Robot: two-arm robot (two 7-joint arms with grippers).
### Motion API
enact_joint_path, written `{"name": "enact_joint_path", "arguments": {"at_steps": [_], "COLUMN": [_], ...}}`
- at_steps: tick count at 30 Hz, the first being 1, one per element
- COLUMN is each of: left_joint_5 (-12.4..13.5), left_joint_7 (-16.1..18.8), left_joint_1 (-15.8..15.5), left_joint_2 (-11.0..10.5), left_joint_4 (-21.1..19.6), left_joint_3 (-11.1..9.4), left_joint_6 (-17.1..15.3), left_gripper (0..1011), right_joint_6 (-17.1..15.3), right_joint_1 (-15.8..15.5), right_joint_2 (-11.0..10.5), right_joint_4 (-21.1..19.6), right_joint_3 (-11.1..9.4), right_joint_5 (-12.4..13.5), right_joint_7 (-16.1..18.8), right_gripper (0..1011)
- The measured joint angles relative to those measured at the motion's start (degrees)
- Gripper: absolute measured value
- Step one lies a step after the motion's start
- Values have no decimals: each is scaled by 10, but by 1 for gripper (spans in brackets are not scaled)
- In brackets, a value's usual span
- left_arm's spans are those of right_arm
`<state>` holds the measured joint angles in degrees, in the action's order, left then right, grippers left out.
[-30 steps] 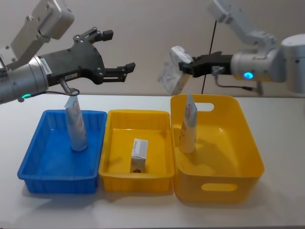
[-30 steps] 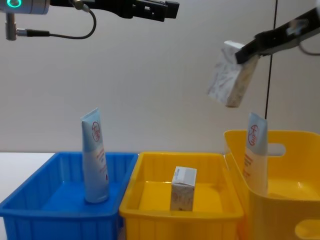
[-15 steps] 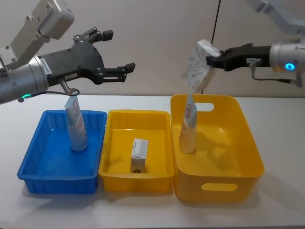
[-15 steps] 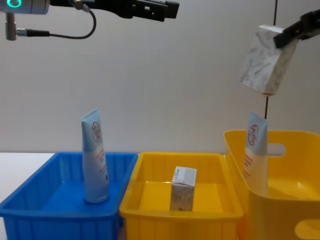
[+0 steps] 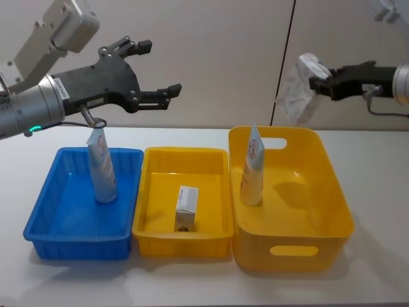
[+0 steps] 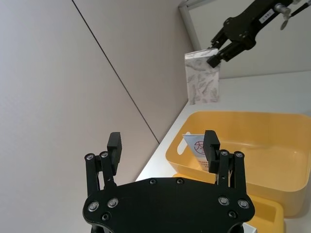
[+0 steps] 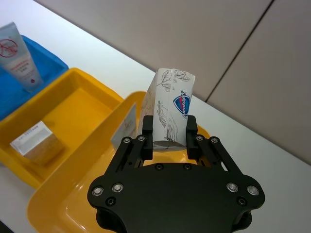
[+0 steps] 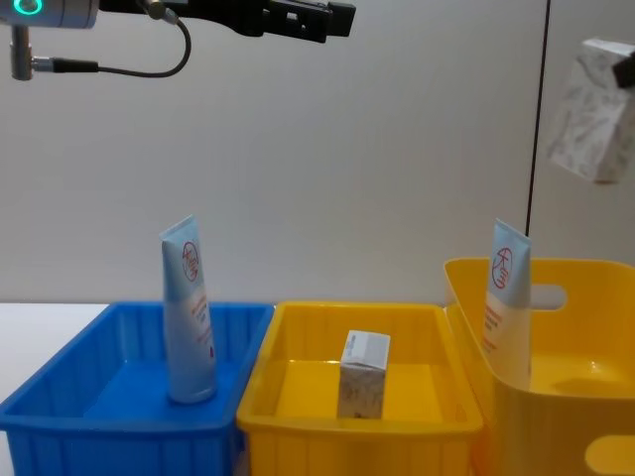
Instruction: Bimanual collaborative sorting of washing and personal care products
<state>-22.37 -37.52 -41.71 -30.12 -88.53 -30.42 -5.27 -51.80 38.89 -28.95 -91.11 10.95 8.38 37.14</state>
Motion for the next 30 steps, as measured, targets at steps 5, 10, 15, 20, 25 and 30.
{"name": "enact_joint_path", "arguments": {"at_steps": [5, 10, 15, 20, 25, 30], "left_joint_5": [0, 0, 0, 0, 0, 0], "left_joint_7": [0, 0, 0, 0, 0, 0], "left_joint_1": [0, 0, 0, 0, 0, 0], "left_joint_2": [0, 0, 0, 0, 0, 0], "left_joint_4": [0, 0, 0, 0, 0, 0], "left_joint_3": [0, 0, 0, 0, 0, 0], "left_joint_6": [0, 0, 0, 0, 0, 0], "left_gripper": [1001, 1001, 1001, 1001, 1001, 1002], "right_joint_6": [-25, -49, -70, -83, -92, -98], "right_joint_1": [-32, -56, -80, -95, -104, -111], "right_joint_2": [-5, -6, -6, -5, -4, -4], "right_joint_4": [-40, -67, -91, -106, -115, -122], "right_joint_3": [-12, -17, -20, -23, -24, -25], "right_joint_5": [-7, -13, -18, -22, -23, -25], "right_joint_7": [-25, -42, -56, -65, -70, -74], "right_gripper": [329, 329, 329, 329, 328, 461]}}
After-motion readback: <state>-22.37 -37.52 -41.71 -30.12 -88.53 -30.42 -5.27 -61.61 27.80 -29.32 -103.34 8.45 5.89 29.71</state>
